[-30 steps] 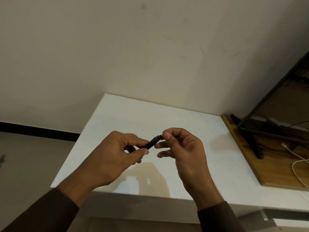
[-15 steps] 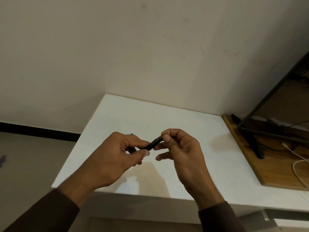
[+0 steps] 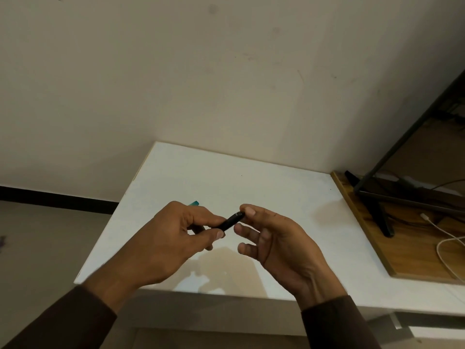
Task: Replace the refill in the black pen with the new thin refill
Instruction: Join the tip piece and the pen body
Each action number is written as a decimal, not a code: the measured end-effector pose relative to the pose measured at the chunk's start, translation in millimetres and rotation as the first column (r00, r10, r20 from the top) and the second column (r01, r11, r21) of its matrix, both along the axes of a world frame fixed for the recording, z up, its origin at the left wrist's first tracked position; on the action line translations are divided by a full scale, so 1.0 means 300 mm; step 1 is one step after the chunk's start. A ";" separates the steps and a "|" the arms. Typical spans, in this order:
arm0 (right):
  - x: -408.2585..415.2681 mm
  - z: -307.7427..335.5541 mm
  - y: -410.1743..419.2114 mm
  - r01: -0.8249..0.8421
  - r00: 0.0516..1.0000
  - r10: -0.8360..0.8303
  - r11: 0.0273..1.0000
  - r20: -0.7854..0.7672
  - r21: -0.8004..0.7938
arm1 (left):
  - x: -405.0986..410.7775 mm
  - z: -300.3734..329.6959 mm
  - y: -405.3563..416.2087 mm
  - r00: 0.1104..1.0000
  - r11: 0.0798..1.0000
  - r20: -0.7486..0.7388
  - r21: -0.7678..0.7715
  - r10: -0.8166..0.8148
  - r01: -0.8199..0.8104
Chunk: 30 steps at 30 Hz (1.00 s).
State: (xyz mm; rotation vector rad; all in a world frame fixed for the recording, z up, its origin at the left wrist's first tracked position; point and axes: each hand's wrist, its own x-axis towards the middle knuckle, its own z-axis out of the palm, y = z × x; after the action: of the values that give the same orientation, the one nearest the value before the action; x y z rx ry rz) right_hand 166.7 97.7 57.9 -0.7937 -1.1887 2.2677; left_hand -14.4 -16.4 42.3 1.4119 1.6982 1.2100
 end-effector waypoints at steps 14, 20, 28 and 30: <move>0.058 -0.060 0.078 0.158 0.966 -0.195 0.964 0.171 0.212 | -0.023 -0.029 0.004 0.997 0.998 0.053 -0.034 0.052 -0.050; 0.127 -0.174 0.142 -0.076 0.585 -0.578 0.659 0.569 0.748 | -0.059 -0.032 0.002 0.990 0.991 0.063 -0.046 0.126 -0.123; 0.055 -0.230 0.170 -0.250 0.426 -0.663 0.567 0.615 0.785 | -0.056 -0.035 -0.001 0.992 0.991 0.046 -0.059 0.120 -0.118; 0.054 -0.226 0.170 -0.262 0.417 -0.664 0.566 0.620 0.782 | -0.055 -0.033 0.000 0.992 0.992 0.051 -0.055 0.115 -0.112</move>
State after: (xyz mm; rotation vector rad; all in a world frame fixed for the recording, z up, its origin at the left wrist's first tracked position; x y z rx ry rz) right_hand 182.8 148.7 -9.8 -1.6782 -2.1252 0.6062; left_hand -31.0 -16.3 32.3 1.2556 1.7804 1.2451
